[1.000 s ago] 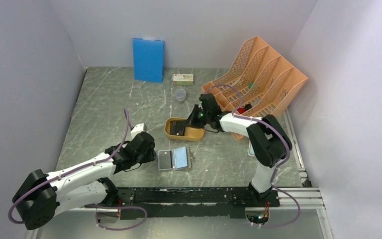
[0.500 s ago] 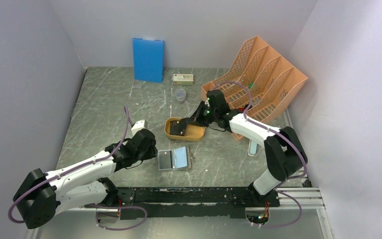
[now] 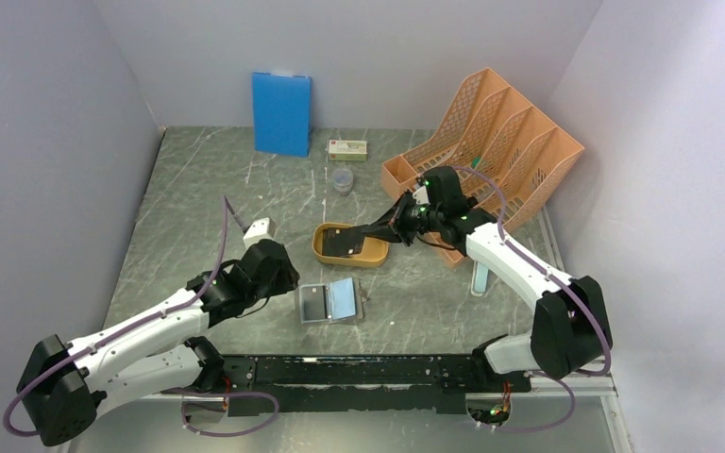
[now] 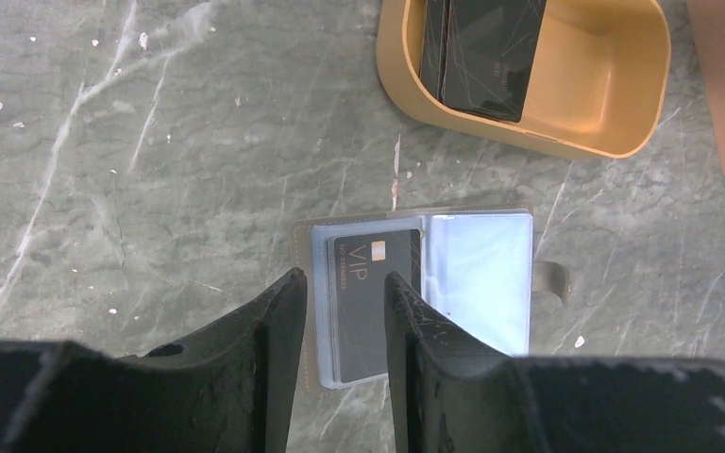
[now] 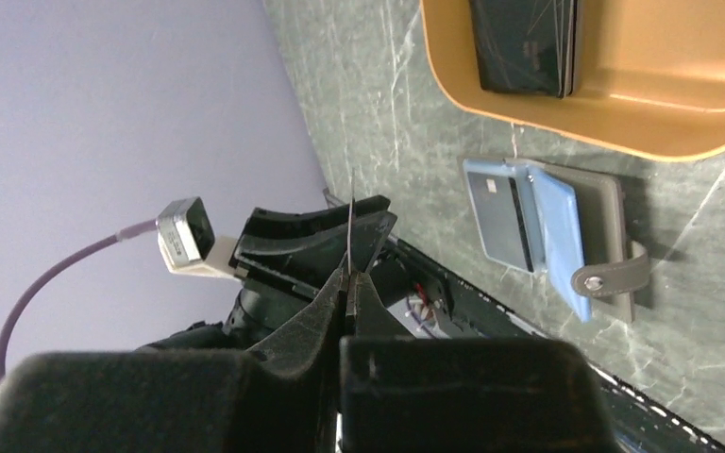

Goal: Put the credit cards into the card holder
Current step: Pick up the credit card from the storage box, then turn over the card slot in the card holder.

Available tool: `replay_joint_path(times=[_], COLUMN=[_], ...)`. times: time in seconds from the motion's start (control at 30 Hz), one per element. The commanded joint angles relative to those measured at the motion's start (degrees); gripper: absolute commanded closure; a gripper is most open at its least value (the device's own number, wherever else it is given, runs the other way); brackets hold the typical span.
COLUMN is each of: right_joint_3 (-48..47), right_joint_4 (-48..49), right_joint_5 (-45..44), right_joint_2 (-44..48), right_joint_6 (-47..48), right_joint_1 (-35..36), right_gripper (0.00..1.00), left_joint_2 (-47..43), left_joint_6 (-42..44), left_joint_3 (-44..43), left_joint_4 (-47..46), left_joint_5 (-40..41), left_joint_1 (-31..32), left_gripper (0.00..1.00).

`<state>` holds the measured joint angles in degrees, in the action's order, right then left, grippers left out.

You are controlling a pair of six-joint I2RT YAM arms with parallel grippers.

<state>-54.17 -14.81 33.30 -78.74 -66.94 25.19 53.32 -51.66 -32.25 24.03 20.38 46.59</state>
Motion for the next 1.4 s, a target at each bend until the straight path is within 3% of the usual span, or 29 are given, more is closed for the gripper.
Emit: replay_joint_path(times=[0.0, 0.17, 0.23, 0.3, 0.53, 0.93, 1.37], right_joint_3=[1.06, -4.82, -1.86, 1.72, 13.4, 15.05, 16.12], right_joint_4=[-0.68, -14.76, -16.02, -16.54, -10.28, -6.08, -5.95], right_joint_5=[4.84, -5.74, -10.13, -12.35, -9.9, -5.87, -10.3], right_joint_2=[1.7, 3.64, 7.04, 9.73, 16.42, 13.63, 12.65], right_joint_6=[-0.78, 24.37, 28.99, 31.37, 32.06, 34.21, 32.79], right_joint_1=[0.06, 1.24, 1.33, 1.36, 3.08, 9.7, 11.75], right_gripper=[1.0, 1.0, 1.0, 1.0, 1.0, 1.0, 1.0], left_joint_2=[-0.15, -0.33, 0.87, 3.17, 16.35, 28.12, 37.56], left_joint_6=[4.04, 11.39, 12.65, 13.24, 12.5, 9.59, 9.56], left_joint_3=[-1.35, -0.42, -0.74, -1.97, -7.17, -9.97, -9.55], left_joint_4=[-1.57, -9.96, -11.2, -11.77, -15.54, -17.02, -15.42], left_joint_5=[-2.33, -14.11, -15.4, -14.12, -10.26, -8.76, -4.07], left_joint_1=[-0.05, 0.4, 1.91, 4.88, 12.22, 12.53, 12.8], left_gripper=[0.58, 0.46, 0.35, 0.32, 0.35, 0.36, 0.43])
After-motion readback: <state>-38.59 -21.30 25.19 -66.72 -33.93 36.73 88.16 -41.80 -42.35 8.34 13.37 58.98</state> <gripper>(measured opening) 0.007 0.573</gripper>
